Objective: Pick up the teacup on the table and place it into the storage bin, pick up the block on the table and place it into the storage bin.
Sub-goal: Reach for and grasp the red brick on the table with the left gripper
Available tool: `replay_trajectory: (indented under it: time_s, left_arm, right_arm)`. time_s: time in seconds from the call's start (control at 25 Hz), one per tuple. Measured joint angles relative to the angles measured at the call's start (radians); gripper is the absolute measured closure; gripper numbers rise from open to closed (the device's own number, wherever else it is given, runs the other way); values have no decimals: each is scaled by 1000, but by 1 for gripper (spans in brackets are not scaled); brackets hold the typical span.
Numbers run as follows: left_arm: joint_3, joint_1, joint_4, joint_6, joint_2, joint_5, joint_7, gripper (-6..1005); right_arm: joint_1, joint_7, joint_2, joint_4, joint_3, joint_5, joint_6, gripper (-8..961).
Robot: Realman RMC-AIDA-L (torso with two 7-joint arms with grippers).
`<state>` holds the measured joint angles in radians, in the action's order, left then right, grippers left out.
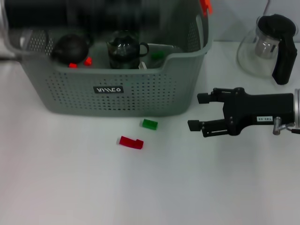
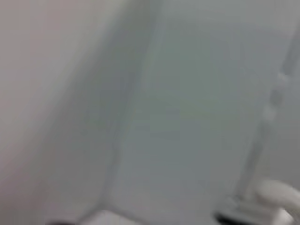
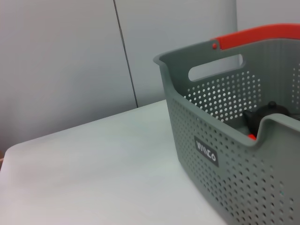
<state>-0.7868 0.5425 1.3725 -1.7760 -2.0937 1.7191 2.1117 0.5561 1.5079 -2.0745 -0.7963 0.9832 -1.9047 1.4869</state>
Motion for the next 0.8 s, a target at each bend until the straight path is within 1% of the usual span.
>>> replay_trajectory:
  time_s: [0.04, 0.12, 0.16, 0.28, 0.36, 0.48, 0.56, 0.68, 0.8]
  left_arm:
    - [-2, -12, 3, -40, -5, 13, -3, 107]
    - [-9, -36, 2, -87, -17, 45, -17, 104]
    - [-19, -61, 1, -108, -30, 71, -44, 102]
    - [-34, -112, 2, -114, -54, 128, -121, 97]
    - [-36, -130, -1, -107, -65, 181, -150, 94]
    - [-56, -134, -2, -111, -69, 276, -146, 94]
    - [-91, -129, 8, -117, -69, 358, -104, 94]
    - [-167, -99, 37, -132, -67, 486, 41, 94]
    - [-226, -57, 39, -133, -67, 581, 179, 94]
  right_arm:
    - [0, 0, -1, 1, 0, 0, 0, 40]
    - [-2, 2, -2, 2, 0, 2, -4, 40]
    - [-2, 2, -2, 2, 0, 2, -4, 40]
    - [-1, 7, -4, 2, 0, 3, -16, 40]
    - [4, 8, -5, 3, 0, 3, -21, 40]
    - [13, 9, -6, 3, 0, 0, -24, 40]
    - [21, 9, -7, 3, 0, 0, -28, 40]
    - [31, 9, -7, 3, 0, -1, -40, 40]
    - [35, 6, -8, 3, 0, -1, -45, 40]
